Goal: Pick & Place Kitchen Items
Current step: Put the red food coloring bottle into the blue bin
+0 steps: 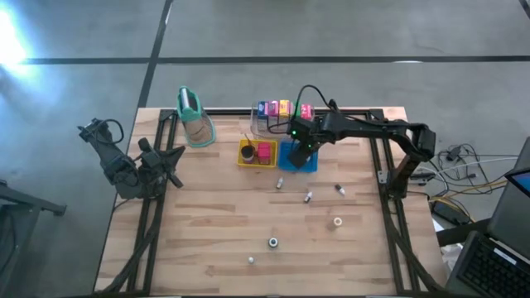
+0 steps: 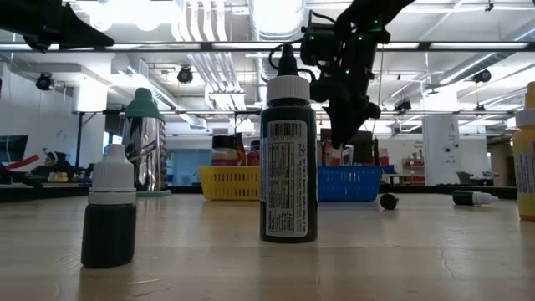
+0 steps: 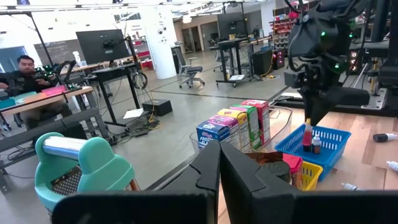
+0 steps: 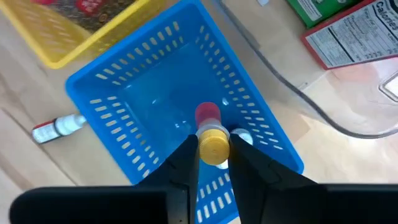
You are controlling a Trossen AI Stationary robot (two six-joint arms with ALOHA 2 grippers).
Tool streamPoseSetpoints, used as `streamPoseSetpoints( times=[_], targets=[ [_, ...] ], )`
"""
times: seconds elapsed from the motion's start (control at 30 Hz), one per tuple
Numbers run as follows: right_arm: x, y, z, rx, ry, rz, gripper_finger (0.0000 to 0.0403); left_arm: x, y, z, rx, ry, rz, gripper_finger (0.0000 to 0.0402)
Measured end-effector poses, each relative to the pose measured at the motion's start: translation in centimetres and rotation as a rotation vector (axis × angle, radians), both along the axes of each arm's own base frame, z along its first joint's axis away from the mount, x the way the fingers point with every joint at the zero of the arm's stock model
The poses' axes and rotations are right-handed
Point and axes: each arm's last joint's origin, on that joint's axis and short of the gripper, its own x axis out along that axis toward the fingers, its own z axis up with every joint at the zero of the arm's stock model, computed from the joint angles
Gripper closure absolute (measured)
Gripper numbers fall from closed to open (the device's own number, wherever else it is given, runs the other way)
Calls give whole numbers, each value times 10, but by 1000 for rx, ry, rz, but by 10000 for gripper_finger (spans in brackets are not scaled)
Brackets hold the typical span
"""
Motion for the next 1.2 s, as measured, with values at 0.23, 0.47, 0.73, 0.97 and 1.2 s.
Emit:
streamPoseSetpoints(
  times=[0.23, 0.47, 0.73, 0.97, 1.2],
  targets=[
    [-1, -6, -6, -11, -29, -18, 333, 0, 0, 0, 0, 0, 0, 387],
    [-6, -7, -19, -5, -14, -25, 337, 0, 0, 0, 0, 0, 0, 387],
    [-10, -6, -29, 1, 3, -24, 330, 0, 0, 0, 0, 0, 0, 387],
    [-12, -5, -34, 6, 17, -24, 335, 0, 0, 0, 0, 0, 0, 387],
    [-13, -5, -35, 7, 19, -24, 327, 0, 0, 0, 0, 0, 0, 387]
  ],
)
